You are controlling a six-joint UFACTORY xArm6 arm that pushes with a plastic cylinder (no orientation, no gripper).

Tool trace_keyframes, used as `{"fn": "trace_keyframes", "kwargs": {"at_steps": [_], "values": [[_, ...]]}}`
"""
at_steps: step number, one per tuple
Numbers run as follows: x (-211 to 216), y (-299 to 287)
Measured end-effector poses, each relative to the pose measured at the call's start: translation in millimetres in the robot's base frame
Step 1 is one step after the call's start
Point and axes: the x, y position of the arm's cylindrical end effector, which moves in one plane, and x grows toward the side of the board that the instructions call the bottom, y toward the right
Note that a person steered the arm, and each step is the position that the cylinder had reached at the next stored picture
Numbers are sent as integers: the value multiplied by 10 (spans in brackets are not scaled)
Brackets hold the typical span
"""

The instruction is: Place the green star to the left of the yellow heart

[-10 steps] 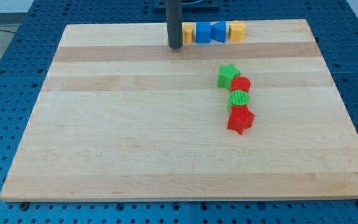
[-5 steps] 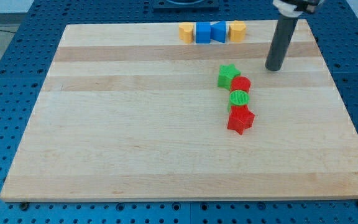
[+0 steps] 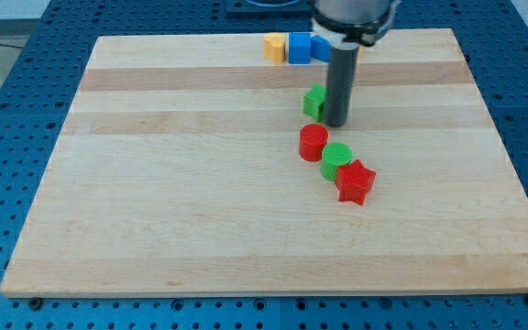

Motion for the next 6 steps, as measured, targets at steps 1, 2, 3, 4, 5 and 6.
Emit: {"fn": "trace_keyframes", "kwargs": {"at_steps": [1, 2, 3, 4, 5, 6], "values": [[-171, 116], [-174, -281], [-175, -830], [-168, -1111], [-246, -1213], [-388, -1406]]}}
